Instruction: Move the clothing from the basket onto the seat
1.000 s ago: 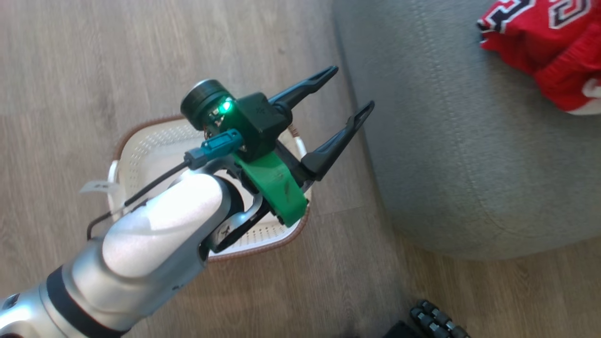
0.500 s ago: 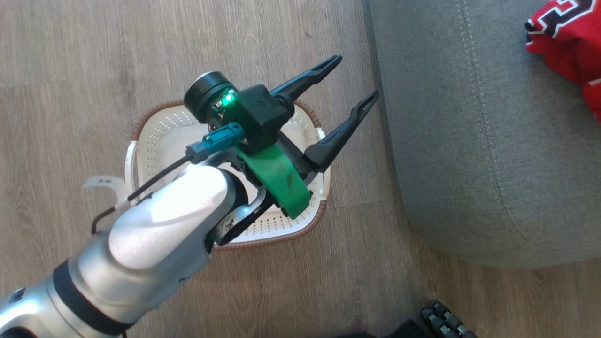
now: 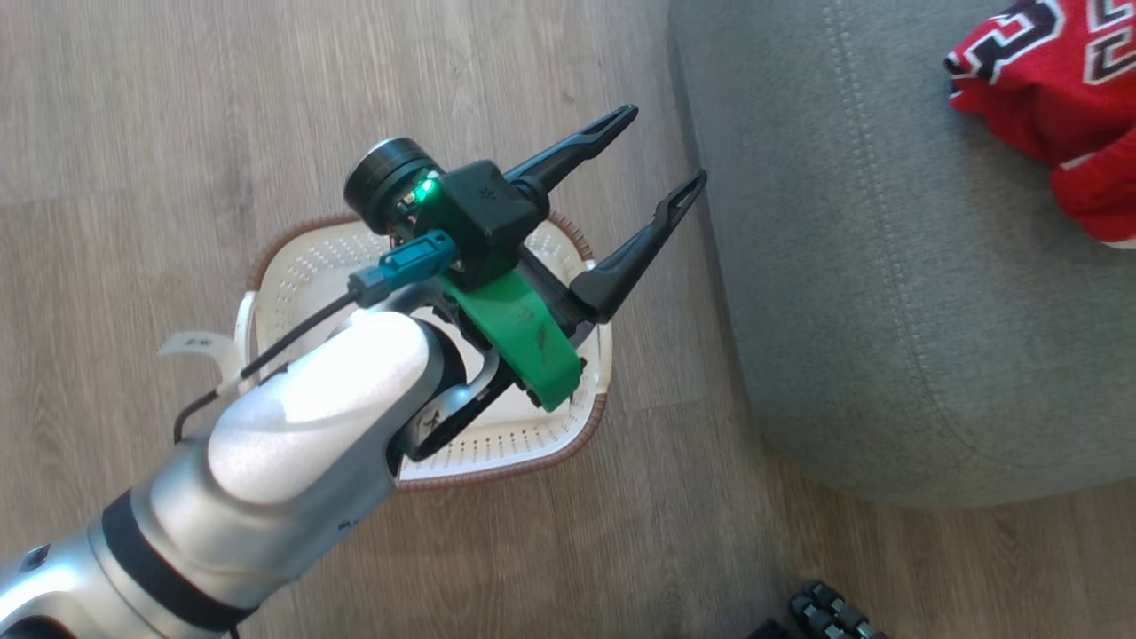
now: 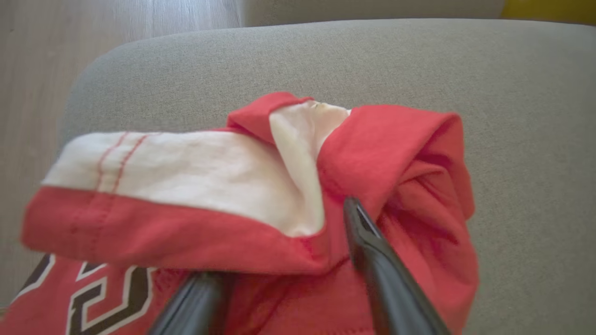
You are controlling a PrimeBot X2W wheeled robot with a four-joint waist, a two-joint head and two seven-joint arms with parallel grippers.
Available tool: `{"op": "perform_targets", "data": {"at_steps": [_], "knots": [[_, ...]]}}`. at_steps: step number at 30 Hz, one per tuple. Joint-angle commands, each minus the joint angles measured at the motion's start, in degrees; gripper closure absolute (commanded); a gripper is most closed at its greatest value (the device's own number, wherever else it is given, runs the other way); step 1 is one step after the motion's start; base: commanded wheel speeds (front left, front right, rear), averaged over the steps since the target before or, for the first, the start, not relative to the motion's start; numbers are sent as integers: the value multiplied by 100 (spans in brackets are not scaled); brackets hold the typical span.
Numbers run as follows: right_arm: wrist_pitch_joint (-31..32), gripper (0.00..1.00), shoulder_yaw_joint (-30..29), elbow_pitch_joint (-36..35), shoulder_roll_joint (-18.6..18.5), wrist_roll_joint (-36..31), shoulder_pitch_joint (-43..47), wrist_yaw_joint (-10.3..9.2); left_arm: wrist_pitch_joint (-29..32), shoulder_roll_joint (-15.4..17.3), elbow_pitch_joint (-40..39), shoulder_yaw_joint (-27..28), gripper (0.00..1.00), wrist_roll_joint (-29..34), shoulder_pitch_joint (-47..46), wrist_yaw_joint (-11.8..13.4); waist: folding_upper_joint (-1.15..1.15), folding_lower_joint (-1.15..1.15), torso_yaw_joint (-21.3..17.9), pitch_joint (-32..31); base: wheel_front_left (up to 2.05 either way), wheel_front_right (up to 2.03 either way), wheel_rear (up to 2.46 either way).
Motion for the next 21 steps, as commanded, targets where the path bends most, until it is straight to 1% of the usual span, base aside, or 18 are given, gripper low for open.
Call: {"op": "perform_targets", "data": {"at_steps": [1,5,8,13,21], "knots": [[68,0,58,-172,-114,55,39,40,-41,69,-135,206,0,-45,-105,6,0,0,-61,-97,0,0,0],[340,0,320,-375,-59,256,75,40,-87,87,-79,225,0,-120,2,47,0,0,-196,-381,0,0,0],[406,0,446,-546,-104,362,168,40,-128,123,-60,232,0,-165,107,77,0,0,-253,-581,0,0,0],[374,0,615,-902,-243,505,422,40,-218,209,-48,284,0,-257,318,169,0,0,-297,-968,0,0,0],[161,0,736,-1726,-518,767,918,40,-346,342,-103,381,0,-423,684,346,0,0,-268,-1508,0,0,0]]}}
